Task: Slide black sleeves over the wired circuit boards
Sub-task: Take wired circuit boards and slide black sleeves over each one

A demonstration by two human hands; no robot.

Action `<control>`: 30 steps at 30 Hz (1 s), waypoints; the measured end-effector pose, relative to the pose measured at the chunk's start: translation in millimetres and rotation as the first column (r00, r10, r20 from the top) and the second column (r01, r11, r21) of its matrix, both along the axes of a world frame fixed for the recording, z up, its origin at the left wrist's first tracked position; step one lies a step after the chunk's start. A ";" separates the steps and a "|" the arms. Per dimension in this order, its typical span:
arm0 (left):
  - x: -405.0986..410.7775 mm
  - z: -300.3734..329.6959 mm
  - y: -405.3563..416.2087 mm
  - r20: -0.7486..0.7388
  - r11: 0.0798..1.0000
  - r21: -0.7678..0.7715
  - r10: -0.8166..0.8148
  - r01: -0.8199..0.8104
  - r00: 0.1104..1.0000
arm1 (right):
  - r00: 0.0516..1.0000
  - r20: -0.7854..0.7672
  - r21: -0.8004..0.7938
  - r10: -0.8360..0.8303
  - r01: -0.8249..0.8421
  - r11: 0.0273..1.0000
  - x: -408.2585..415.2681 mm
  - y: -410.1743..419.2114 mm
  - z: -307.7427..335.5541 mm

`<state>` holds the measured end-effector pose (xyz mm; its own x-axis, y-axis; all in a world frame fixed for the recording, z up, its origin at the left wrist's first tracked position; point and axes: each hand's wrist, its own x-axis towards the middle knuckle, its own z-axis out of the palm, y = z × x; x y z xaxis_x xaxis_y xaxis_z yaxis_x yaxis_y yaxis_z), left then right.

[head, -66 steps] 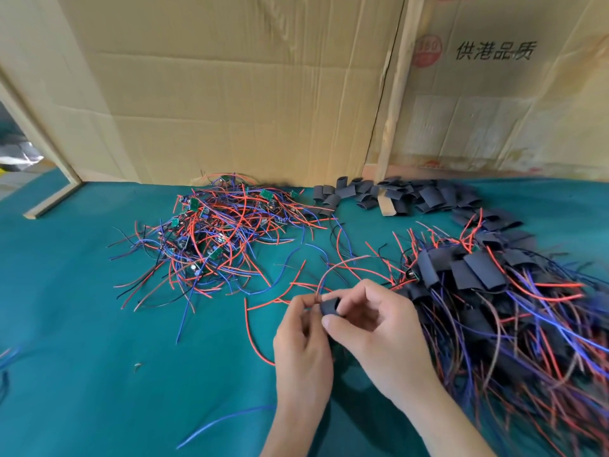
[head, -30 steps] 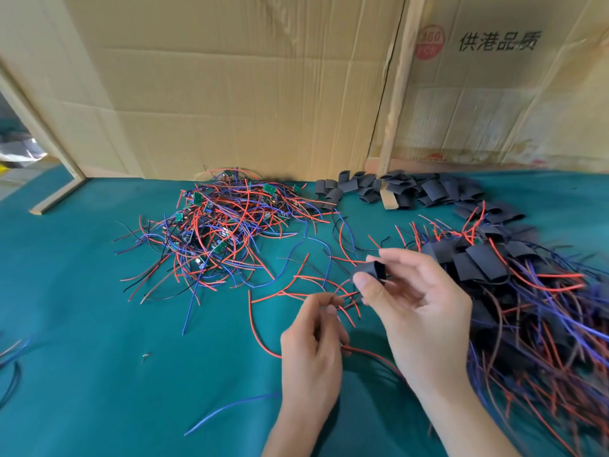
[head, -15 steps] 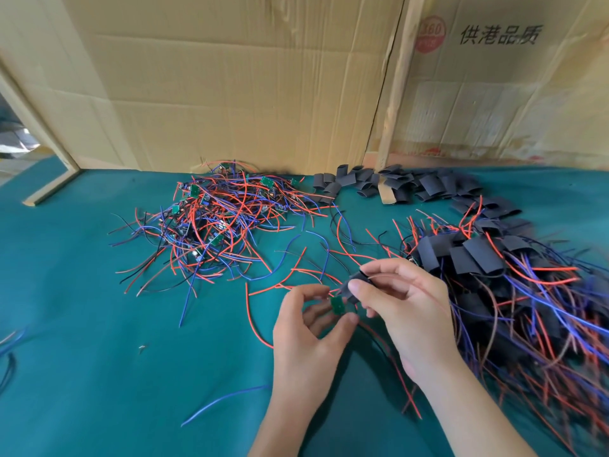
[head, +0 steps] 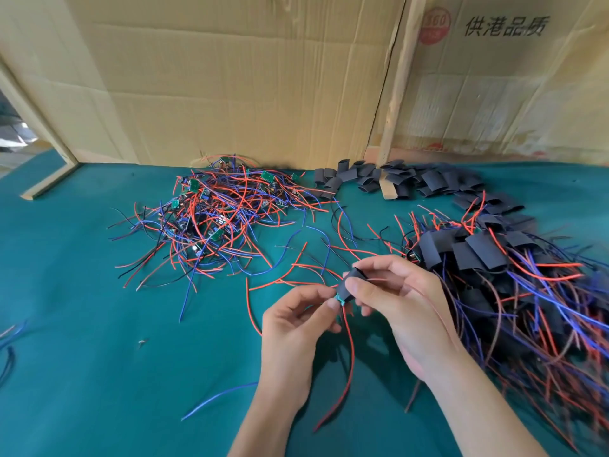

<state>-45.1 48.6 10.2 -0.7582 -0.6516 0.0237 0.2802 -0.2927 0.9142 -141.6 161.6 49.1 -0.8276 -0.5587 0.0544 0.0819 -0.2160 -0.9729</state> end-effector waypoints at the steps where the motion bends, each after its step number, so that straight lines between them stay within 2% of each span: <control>1: 0.3 0.1 -0.6 -0.009 1.000 0.019 -0.012 0.013 1.000 | 1.000 0.014 -0.010 0.021 -0.021 1.000 0.4 0.1 0.7; 7: 1.1 2.5 -2.8 -0.044 0.995 0.093 -0.033 0.037 0.999 | 0.976 0.183 -0.059 0.115 -0.106 0.993 3.1 -0.5 2.4; 11: 1.9 1.3 -4.5 -0.036 0.998 0.064 -0.021 0.023 0.999 | 0.946 0.292 -0.116 0.139 -0.110 0.987 7.1 -5.8 0.0; 19: 1.8 0.3 -5.5 -0.057 0.992 0.030 -0.123 0.124 0.991 | 0.871 0.461 -0.199 0.168 -0.083 0.976 10.1 -10.6 -2.8; 24: -5.1 6.2 1.7 0.004 0.999 0.016 -0.030 0.030 1.000 | 0.941 0.316 -0.096 0.122 -0.096 0.991 12.4 -12.8 -4.2; 26: -6.1 9.3 2.4 0.036 0.999 -0.049 0.023 -0.021 0.999 | 0.958 0.268 -0.066 0.100 -0.085 0.994 13.2 -12.5 -5.0; 28: -8.7 11.5 0.0 0.074 0.988 -0.146 0.061 -0.050 0.995 | 0.987 0.149 0.008 0.059 -0.061 0.998 12.7 -11.7 -4.1; 30: -12.4 19.6 -4.1 0.093 0.988 -0.124 0.100 -0.089 0.991 | 0.998 0.046 0.048 0.046 -0.048 0.998 12.4 -12.9 -4.3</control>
<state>-57.5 44.5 29.8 -0.6959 -0.7173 0.0340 0.2084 -0.1564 0.9655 -129.2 148.7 44.8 -0.8013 -0.5982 -0.0109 0.1350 -0.1631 -0.9773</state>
